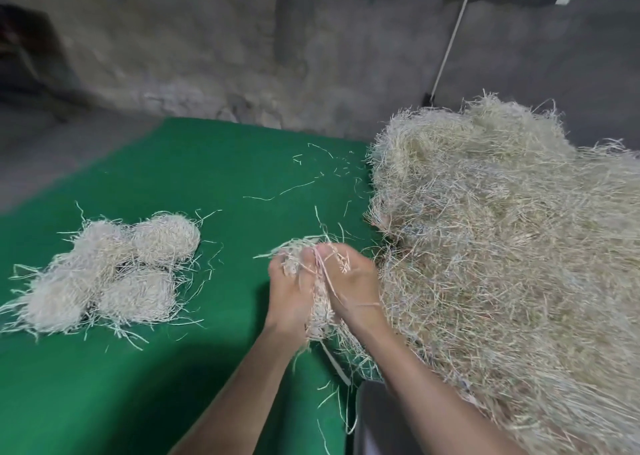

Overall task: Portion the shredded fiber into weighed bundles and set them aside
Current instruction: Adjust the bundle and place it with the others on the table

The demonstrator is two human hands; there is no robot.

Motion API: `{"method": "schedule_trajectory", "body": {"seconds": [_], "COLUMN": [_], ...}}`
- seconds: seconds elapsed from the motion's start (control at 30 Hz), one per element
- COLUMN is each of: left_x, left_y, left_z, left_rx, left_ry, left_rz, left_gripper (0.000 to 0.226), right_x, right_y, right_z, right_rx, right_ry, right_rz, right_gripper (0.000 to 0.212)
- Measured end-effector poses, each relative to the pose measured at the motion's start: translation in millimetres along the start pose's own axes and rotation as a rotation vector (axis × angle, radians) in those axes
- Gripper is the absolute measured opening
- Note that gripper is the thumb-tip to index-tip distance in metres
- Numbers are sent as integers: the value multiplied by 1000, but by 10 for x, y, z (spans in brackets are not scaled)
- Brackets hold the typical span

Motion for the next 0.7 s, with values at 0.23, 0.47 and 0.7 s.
{"method": "schedule_trajectory", "body": {"seconds": [0.23, 0.47, 0.7], "left_x": [-236, -234, -256], "left_y": [432, 482, 705], "left_z": [-120, 163, 743], "left_rx": [-180, -30, 379], "left_ry": [-257, -162, 54], "left_rz": [-309, -42, -106], "left_gripper": [42, 26, 24], "right_x": [168, -69, -76], "right_y": [-407, -296, -1088], "right_z": [-315, -445, -803], "right_rx": [180, -277, 9], "right_ry": [16, -78, -181], "right_rz": [139, -139, 184], "right_gripper": [23, 17, 24]}}
Point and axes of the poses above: each hand's wrist, its own x-axis away from the middle knuckle, its own y-axis out of the back of the hand, z = x × y, the point moved 8 cm from there along -x, towards the middle knuckle, and after that the axes turned 15 degrees about -x, right-handed, at the moved point
